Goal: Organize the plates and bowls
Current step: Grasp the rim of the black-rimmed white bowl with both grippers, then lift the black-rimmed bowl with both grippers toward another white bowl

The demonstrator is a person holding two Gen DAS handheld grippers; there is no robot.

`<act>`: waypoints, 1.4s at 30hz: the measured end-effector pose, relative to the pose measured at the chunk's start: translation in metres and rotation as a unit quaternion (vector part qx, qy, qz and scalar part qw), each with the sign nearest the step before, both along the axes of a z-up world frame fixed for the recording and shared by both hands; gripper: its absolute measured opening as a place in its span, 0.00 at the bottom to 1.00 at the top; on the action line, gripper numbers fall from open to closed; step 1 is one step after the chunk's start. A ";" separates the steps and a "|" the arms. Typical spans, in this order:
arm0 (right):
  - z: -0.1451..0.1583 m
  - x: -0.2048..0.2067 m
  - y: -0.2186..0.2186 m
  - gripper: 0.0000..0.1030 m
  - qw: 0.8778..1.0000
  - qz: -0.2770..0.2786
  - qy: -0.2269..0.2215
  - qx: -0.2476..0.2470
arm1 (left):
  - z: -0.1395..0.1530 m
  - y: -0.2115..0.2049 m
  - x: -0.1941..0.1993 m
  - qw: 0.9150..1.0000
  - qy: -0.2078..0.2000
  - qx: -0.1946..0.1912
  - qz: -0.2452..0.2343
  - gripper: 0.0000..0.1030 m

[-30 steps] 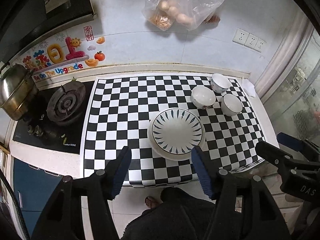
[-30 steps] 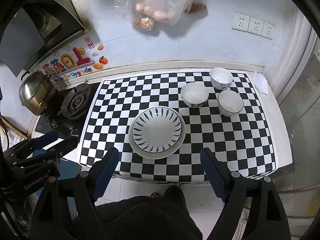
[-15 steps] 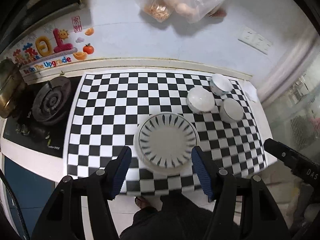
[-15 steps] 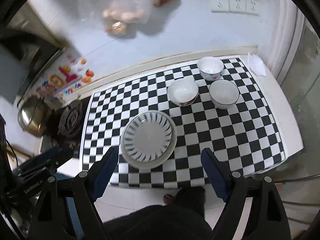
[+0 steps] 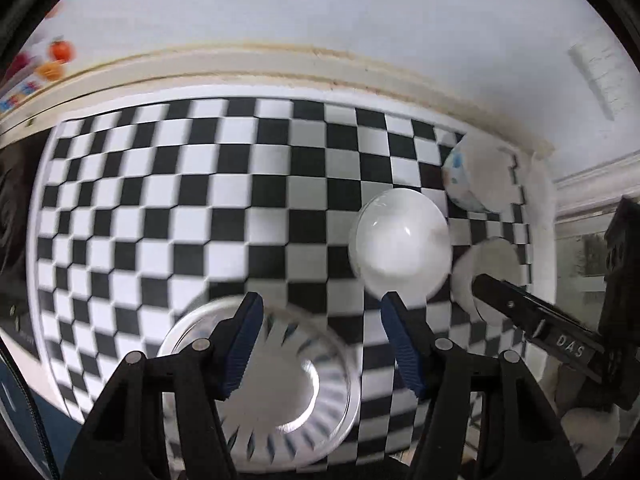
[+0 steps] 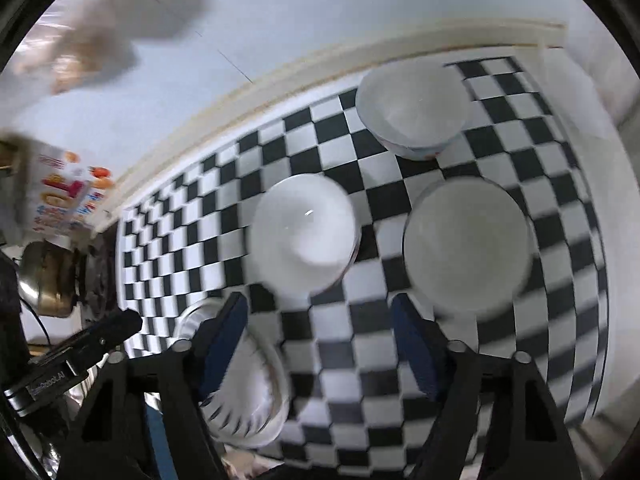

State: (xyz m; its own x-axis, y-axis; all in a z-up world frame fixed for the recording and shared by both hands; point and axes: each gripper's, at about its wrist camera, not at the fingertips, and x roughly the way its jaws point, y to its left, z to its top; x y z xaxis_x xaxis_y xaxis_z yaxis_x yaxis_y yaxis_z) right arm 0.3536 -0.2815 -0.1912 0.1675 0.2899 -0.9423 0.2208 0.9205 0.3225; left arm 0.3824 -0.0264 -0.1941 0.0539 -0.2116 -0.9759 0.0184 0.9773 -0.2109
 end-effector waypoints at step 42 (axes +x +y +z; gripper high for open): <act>-0.051 -0.107 -0.080 0.10 0.995 0.027 0.093 0.017 | -0.056 -0.134 -0.087 0.987 0.099 0.001 -0.123 0.16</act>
State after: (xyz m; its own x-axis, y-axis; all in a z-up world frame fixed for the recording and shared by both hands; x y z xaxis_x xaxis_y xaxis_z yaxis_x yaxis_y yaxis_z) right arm 0.2463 -0.3613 -0.2422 -0.0266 0.3268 -0.9447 0.2298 0.9217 0.3124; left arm 0.2952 -0.1599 -0.2506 -0.1914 -0.1923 -0.9625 0.2140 0.9488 -0.2321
